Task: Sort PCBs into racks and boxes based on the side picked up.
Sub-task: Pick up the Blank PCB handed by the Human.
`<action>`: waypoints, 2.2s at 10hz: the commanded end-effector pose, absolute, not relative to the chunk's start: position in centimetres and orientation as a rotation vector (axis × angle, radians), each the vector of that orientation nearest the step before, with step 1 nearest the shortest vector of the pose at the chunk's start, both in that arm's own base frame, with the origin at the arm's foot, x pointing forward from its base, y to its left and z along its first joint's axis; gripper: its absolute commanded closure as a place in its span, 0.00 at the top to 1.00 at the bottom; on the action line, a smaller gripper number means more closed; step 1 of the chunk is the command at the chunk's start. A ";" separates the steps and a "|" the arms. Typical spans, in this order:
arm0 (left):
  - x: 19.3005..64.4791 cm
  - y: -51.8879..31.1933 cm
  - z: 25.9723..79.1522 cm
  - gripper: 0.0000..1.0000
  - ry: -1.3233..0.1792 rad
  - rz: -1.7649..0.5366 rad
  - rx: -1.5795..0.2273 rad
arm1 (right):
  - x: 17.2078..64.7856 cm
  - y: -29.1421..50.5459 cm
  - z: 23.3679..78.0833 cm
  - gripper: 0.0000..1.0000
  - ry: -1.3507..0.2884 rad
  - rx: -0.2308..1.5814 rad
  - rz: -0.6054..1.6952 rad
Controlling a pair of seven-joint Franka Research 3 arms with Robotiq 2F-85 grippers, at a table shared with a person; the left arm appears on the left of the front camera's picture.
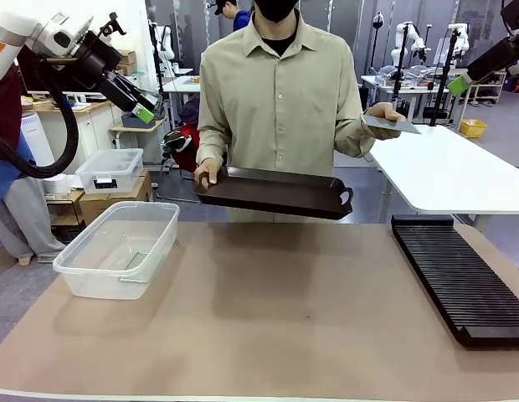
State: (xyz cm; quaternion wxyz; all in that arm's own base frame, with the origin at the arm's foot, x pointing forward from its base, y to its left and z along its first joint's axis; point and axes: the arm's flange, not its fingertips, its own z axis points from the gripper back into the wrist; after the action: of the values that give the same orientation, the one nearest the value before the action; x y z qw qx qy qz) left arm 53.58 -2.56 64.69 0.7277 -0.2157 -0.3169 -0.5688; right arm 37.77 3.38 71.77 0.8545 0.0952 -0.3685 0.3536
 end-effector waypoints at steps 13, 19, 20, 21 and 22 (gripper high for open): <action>53.6 -2.6 64.6 1.00 -0.697 -1.253 -0.473 | 40.6 0.8 72.2 1.00 -0.679 0.449 0.491; 53.6 -2.6 64.6 1.00 -0.697 -1.253 -0.473 | 44.8 -4.6 67.7 1.00 -0.413 0.772 0.100; 53.6 -2.6 64.6 1.00 -0.697 -1.253 -0.473 | 45.3 -5.4 66.6 1.00 -0.373 0.817 0.057; 53.6 -2.6 64.6 1.00 -0.697 -1.253 -0.473 | 45.8 -5.9 64.9 1.00 -0.336 0.853 0.005; 53.6 -2.6 64.6 1.00 -0.697 -1.253 -0.473 | 46.1 -6.3 63.3 1.00 -0.293 0.899 -0.037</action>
State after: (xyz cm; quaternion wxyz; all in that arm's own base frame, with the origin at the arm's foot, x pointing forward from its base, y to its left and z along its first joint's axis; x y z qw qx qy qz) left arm 53.60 -2.55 64.72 0.7276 -0.2154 -0.3171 -0.5688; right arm 45.95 -6.76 63.78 0.8993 0.4073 -0.1588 0.0130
